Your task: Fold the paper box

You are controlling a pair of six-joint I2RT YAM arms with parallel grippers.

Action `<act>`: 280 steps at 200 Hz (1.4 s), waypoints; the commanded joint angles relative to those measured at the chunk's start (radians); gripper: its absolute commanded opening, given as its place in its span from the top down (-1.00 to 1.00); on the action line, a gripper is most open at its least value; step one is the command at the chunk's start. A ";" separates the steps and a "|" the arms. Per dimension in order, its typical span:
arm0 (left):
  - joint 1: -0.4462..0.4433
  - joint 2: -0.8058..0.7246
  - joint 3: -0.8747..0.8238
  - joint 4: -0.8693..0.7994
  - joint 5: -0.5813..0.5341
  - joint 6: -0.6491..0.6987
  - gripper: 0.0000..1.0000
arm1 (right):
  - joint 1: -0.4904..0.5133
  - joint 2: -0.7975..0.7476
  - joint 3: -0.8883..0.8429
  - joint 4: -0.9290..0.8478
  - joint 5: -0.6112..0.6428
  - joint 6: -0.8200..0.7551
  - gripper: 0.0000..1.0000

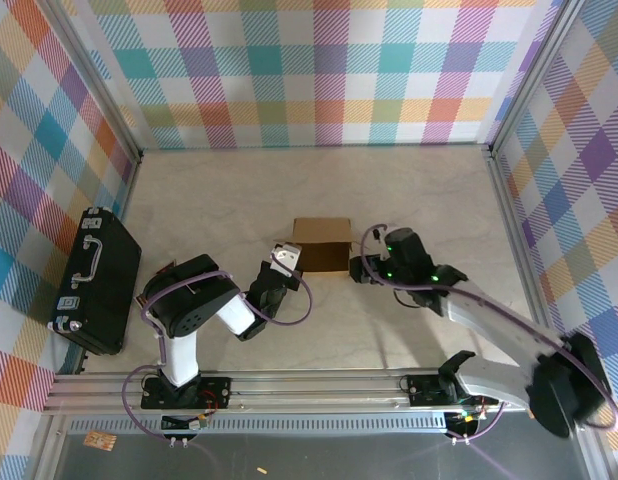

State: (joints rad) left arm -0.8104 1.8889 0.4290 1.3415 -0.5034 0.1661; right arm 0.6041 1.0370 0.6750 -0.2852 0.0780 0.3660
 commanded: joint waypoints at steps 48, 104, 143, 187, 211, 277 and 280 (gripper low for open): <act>-0.019 0.045 0.032 -0.001 0.011 0.011 0.98 | -0.073 -0.079 0.237 0.015 -0.216 0.280 -0.33; -0.020 0.033 0.021 -0.001 0.011 0.030 0.77 | -0.048 0.372 0.435 0.063 -0.377 0.352 0.29; -0.020 0.016 -0.006 -0.001 0.020 0.035 0.22 | -0.033 0.450 0.401 0.064 -0.346 0.334 0.29; -0.019 -0.058 -0.080 -0.006 0.082 0.011 -0.29 | -0.032 0.449 0.312 0.090 -0.294 0.303 0.28; -0.018 -0.100 -0.140 -0.007 0.102 -0.002 -0.40 | -0.034 0.463 0.250 0.130 -0.263 0.299 0.27; 0.002 -0.421 -0.319 -0.161 0.255 -0.225 -0.45 | -0.033 0.531 0.237 0.160 -0.236 0.277 0.25; 0.002 -0.456 -0.321 -0.202 0.261 -0.241 -0.45 | -0.033 0.535 0.240 0.159 -0.237 0.277 0.25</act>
State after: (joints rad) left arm -0.8139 1.6005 0.1452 1.2869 -0.3355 0.0731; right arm 0.5709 1.5360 0.9066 -0.1268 -0.1867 0.6674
